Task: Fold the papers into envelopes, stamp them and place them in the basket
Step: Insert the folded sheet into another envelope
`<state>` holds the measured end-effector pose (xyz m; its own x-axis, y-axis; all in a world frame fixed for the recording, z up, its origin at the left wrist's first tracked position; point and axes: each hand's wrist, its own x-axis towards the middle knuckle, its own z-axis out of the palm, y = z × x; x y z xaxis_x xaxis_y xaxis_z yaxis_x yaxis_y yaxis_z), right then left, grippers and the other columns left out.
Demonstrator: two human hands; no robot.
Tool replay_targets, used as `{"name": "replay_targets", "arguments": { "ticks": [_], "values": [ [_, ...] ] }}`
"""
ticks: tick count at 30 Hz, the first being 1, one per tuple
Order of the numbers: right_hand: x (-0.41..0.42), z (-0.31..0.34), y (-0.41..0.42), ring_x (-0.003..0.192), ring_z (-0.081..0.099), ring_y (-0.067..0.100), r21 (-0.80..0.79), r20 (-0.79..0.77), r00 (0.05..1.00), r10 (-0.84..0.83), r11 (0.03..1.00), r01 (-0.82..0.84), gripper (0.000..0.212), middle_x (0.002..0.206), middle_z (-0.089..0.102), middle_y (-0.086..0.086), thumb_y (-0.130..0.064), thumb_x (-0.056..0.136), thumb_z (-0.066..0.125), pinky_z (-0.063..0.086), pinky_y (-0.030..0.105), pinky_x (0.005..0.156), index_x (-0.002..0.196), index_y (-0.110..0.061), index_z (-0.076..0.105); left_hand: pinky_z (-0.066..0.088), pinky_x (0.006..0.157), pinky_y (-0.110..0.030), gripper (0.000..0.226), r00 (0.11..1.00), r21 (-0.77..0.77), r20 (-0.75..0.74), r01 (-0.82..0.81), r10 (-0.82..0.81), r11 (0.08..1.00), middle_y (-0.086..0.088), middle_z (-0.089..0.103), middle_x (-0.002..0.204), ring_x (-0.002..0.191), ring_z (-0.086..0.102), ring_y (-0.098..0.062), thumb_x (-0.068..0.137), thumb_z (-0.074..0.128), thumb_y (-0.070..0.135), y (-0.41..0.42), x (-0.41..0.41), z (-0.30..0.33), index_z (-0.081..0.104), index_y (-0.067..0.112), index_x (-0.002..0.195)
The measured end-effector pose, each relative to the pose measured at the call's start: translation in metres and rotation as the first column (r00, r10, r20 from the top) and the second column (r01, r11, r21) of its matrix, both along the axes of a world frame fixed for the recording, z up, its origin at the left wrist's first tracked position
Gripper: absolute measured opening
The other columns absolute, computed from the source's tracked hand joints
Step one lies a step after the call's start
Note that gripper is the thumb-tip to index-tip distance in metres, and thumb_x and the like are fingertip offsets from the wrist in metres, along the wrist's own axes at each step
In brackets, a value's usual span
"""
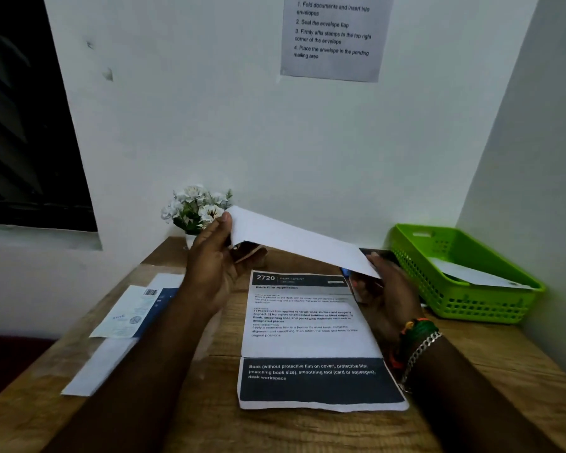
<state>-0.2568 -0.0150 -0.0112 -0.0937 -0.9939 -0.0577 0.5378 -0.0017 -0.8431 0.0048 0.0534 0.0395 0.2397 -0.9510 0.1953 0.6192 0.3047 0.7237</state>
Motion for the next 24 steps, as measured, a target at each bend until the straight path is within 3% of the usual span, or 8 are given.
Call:
{"name": "replay_targets", "arguments": {
  "ticks": [3, 5, 9, 11, 13, 17, 21, 24],
  "values": [
    [-0.008, 0.001, -0.003, 0.072, 0.063, 0.029, -0.029, -0.175, 0.977, -0.123, 0.992, 0.12, 0.012, 0.095, 0.068, 0.022, -0.004, 0.087, 0.07, 0.055, 0.034, 0.059, 0.098, -0.008, 0.068, 0.062, 0.06, -0.031, 0.023, 0.979, 0.121, 0.196, 0.027, -0.051, 0.992, -0.009, 0.077, 0.102, 0.082, 0.076, -0.019, 0.102, 0.054, 0.028, -0.004, 0.021, -0.007, 0.066, 0.015, 0.118],
    [-0.015, 0.0, -0.006, 0.084, 0.064, 0.028, -0.069, -0.296, 0.939, -0.176, 0.984, 0.163, 0.015, 0.09, 0.069, 0.014, 0.001, 0.083, 0.073, 0.057, 0.042, 0.072, 0.089, -0.012, 0.067, 0.058, 0.061, -0.027, 0.019, 0.929, 0.225, 0.367, -0.038, -0.049, 0.974, -0.005, 0.077, 0.098, 0.079, 0.072, -0.015, 0.099, 0.061, 0.029, -0.007, 0.035, -0.016, 0.068, 0.019, 0.113],
    [-0.02, -0.007, -0.007, 0.081, 0.063, 0.02, -0.158, -0.591, 0.792, -0.154, 0.985, 0.074, 0.02, 0.084, 0.07, 0.009, 0.006, 0.078, 0.076, 0.052, 0.027, 0.072, 0.078, -0.012, 0.069, 0.048, 0.054, -0.025, 0.019, 0.81, 0.36, 0.586, -0.229, -0.028, 0.904, -0.015, 0.073, 0.096, 0.068, 0.062, -0.019, 0.095, 0.07, 0.027, -0.015, 0.053, -0.039, 0.071, 0.009, 0.101],
    [-0.021, -0.012, -0.006, 0.076, 0.065, 0.019, -0.18, -0.698, 0.7, -0.151, 0.983, 0.032, 0.019, 0.082, 0.072, 0.009, 0.004, 0.076, 0.078, 0.052, 0.029, 0.074, 0.074, -0.013, 0.07, 0.047, 0.047, -0.023, 0.018, 0.779, 0.402, 0.626, -0.285, -0.034, 0.87, -0.021, 0.072, 0.093, 0.052, 0.061, -0.016, 0.093, 0.073, 0.021, -0.017, 0.057, -0.045, 0.067, 0.004, 0.094],
    [-0.022, -0.014, -0.005, 0.07, 0.064, 0.017, -0.198, -0.779, 0.606, -0.161, 0.98, 0.005, 0.019, 0.079, 0.074, 0.011, 0.002, 0.074, 0.08, 0.052, 0.028, 0.072, 0.07, -0.015, 0.071, 0.047, 0.039, -0.021, 0.018, 0.77, 0.45, 0.635, -0.304, -0.062, 0.84, -0.017, 0.072, 0.087, 0.044, 0.061, -0.01, 0.091, 0.075, 0.015, -0.018, 0.061, -0.047, 0.067, 0.002, 0.102],
    [-0.023, -0.018, -0.005, 0.065, 0.061, 0.014, -0.208, -0.836, 0.524, -0.165, 0.978, -0.024, 0.023, 0.075, 0.073, 0.009, -0.001, 0.072, 0.084, 0.049, 0.026, 0.067, 0.066, -0.018, 0.069, 0.057, 0.047, -0.024, 0.033, 0.749, 0.533, 0.636, -0.251, -0.187, 0.808, -0.011, 0.07, 0.079, 0.062, 0.063, -0.016, 0.085, 0.08, 0.009, -0.018, 0.068, -0.043, 0.068, 0.001, 0.114],
    [-0.023, -0.02, -0.007, 0.063, 0.06, 0.012, -0.207, -0.863, 0.478, -0.163, 0.977, -0.042, 0.022, 0.07, 0.071, 0.003, -0.004, 0.071, 0.085, 0.049, 0.025, 0.067, 0.067, -0.018, 0.07, 0.061, 0.049, -0.028, 0.033, 0.739, 0.544, 0.639, -0.236, -0.215, 0.805, -0.013, 0.072, 0.094, 0.073, 0.069, -0.019, 0.082, 0.08, 0.0, -0.016, 0.065, -0.041, 0.067, 0.01, 0.11],
    [-0.021, -0.02, -0.006, 0.061, 0.058, 0.008, -0.194, -0.907, 0.393, -0.151, 0.978, -0.071, 0.019, 0.065, 0.068, -0.001, -0.008, 0.069, 0.087, 0.045, 0.022, 0.064, 0.071, -0.02, 0.071, 0.063, 0.063, -0.036, 0.036, 0.733, 0.519, 0.655, -0.26, -0.184, 0.814, -0.019, 0.071, 0.106, 0.086, 0.071, -0.026, 0.077, 0.082, -0.006, -0.017, 0.066, -0.043, 0.067, 0.009, 0.107]
  ]
}}
